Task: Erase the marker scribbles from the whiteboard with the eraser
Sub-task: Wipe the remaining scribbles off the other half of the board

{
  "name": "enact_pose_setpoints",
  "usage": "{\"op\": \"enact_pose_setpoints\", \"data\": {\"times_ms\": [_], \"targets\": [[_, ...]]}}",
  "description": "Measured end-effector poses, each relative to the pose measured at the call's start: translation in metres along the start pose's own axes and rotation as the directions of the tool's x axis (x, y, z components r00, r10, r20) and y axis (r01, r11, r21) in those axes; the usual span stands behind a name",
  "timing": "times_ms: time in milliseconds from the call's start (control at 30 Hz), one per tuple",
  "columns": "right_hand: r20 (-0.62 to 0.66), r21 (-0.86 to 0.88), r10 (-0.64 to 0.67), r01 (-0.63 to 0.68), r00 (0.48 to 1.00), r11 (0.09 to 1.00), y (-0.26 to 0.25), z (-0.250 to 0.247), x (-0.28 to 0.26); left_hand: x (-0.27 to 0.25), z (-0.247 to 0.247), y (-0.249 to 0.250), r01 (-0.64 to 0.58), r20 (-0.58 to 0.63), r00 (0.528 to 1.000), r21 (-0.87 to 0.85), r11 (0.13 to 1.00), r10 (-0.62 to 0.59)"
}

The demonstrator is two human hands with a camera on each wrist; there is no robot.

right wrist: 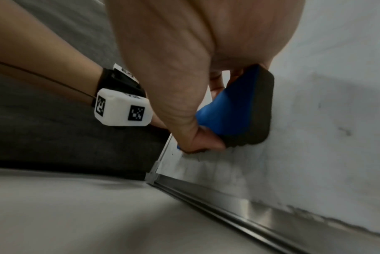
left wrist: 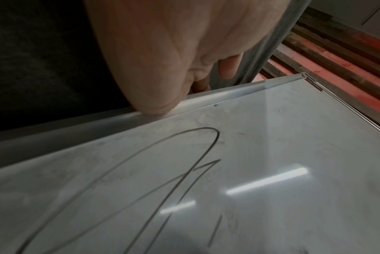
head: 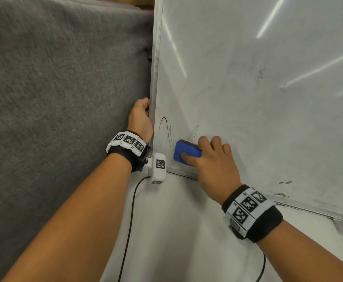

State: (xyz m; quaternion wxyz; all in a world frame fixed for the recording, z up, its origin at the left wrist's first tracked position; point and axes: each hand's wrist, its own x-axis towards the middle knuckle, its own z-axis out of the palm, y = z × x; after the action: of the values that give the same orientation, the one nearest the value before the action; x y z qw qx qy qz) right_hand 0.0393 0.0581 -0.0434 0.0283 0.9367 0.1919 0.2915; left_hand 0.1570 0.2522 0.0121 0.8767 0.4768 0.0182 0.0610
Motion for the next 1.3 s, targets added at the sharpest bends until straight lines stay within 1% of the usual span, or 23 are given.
{"op": "enact_pose_setpoints", "data": {"times_ms": [133,267,367,500,633,700,800,900,967,1133,1300], "targets": [[0.06,-0.014,-0.006,0.007,0.998,1.0,0.006,-0.003,-0.016,-0.002,0.0,0.0,-0.004,0.025,1.0,-0.01,1.0,0.005],[0.063,0.001,0.005,-0.005,0.998,1.0,0.017,-0.005,-0.027,-0.003,0.001,0.001,0.009,0.037,0.999,-0.02,1.0,-0.008],[0.06,0.015,-0.002,0.001,0.998,1.0,0.011,-0.001,-0.021,-0.003,0.0,0.001,-0.001,0.03,1.0,-0.018,1.0,0.002],[0.075,-0.005,-0.045,0.046,0.996,0.999,-0.015,0.007,0.002,-0.003,0.0,0.0,0.008,0.028,1.0,-0.02,1.0,-0.007],[0.096,-0.004,-0.016,0.016,0.995,1.0,-0.035,0.013,0.022,-0.002,0.0,0.0,0.0,0.012,1.0,-0.024,1.0,0.0],[0.103,-0.006,-0.011,0.012,0.995,1.0,-0.037,0.014,0.023,-0.002,0.0,0.001,0.0,0.018,1.0,-0.022,1.0,0.0],[0.08,-0.024,-0.003,0.005,0.997,1.0,-0.033,0.011,0.017,-0.002,-0.001,0.001,0.011,0.056,0.998,-0.02,1.0,-0.01],[0.053,0.005,0.025,-0.025,0.998,1.0,-0.024,0.009,0.01,0.001,-0.007,0.001,0.012,0.093,0.996,-0.022,1.0,-0.01],[0.041,0.013,0.022,-0.023,0.999,1.0,-0.02,0.009,0.009,0.001,-0.009,0.0,0.013,0.104,0.995,-0.016,1.0,-0.011],[0.084,0.011,-0.02,0.02,0.996,1.0,-0.029,0.013,0.027,0.002,-0.012,-0.002,0.007,0.129,0.992,-0.012,1.0,-0.005],[0.064,0.053,-0.009,0.005,0.998,0.999,-0.035,0.013,0.036,0.003,-0.012,-0.002,-0.001,0.141,0.99,-0.022,1.0,0.004]]}}
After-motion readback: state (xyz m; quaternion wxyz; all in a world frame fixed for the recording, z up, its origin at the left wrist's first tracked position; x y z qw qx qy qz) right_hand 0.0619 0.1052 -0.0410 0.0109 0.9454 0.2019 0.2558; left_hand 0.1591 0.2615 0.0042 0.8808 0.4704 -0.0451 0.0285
